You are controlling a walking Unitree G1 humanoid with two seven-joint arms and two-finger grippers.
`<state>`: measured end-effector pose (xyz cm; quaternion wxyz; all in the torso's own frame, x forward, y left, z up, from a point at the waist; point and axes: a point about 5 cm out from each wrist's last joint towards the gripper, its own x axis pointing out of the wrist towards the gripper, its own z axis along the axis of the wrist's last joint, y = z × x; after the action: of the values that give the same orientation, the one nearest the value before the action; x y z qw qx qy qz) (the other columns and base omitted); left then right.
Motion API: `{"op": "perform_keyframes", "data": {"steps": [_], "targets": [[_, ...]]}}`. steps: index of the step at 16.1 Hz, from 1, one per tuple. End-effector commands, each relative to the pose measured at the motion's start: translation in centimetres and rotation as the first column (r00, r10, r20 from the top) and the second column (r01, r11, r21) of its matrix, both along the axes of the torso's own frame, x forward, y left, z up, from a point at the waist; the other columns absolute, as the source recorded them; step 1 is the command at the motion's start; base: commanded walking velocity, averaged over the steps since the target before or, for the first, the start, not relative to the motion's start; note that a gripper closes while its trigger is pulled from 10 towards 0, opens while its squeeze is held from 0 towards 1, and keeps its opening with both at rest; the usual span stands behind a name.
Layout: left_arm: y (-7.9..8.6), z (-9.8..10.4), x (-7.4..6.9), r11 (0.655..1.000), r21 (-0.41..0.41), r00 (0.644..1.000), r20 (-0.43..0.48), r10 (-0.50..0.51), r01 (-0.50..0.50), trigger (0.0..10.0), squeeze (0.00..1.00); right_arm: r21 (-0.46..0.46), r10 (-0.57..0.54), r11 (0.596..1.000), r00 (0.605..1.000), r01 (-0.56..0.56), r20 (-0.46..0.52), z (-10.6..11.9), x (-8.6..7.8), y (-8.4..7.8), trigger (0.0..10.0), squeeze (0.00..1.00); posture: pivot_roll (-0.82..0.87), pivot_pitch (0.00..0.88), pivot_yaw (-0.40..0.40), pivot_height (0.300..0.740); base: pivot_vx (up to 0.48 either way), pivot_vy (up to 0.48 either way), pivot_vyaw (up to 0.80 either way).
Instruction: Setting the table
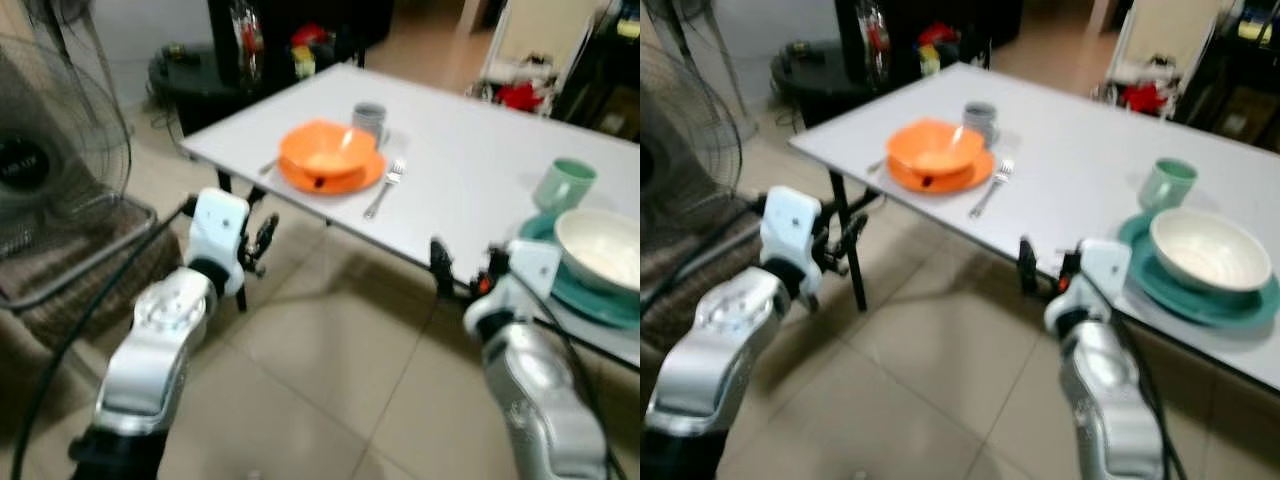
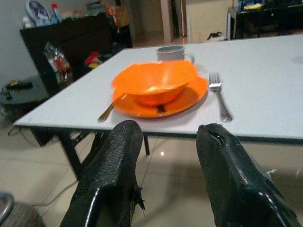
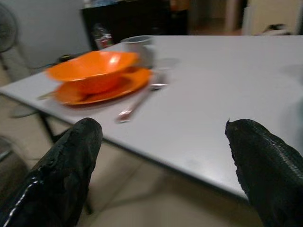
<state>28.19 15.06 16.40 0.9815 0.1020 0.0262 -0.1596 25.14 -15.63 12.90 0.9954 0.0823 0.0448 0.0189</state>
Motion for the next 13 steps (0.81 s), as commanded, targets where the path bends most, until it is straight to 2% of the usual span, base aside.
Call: {"op": "perform_keyframes", "data": {"steps": [1,2,13], "targets": [[-0.01,0.20,0.08,1.000,-0.003,1.000,0.004,0.001,-0.001,10.0,0.00,-0.023,0.019,1.000,1.000,-0.019,0.013,0.38,0.13,0.00,10.0,0.00,0.05,0.000,0.011,0.740,0.000,0.326,0.00],[0.00,0.22,0.10,1.000,-0.002,1.000,0.004,0.001,-0.001,10.0,0.00,-0.025,0.030,0.999,0.999,-0.029,0.014,0.43,0.15,0.09,10.0,0.00,0.05,0.000,0.009,0.740,0.000,0.330,0.00],[0.28,0.69,0.35,1.000,0.015,1.000,0.014,0.006,-0.006,10.0,0.00,-0.018,0.054,0.998,0.998,-0.054,0.031,0.72,0.76,0.37,10.0,0.00,0.07,0.000,0.008,0.740,0.000,0.328,0.80]]}}
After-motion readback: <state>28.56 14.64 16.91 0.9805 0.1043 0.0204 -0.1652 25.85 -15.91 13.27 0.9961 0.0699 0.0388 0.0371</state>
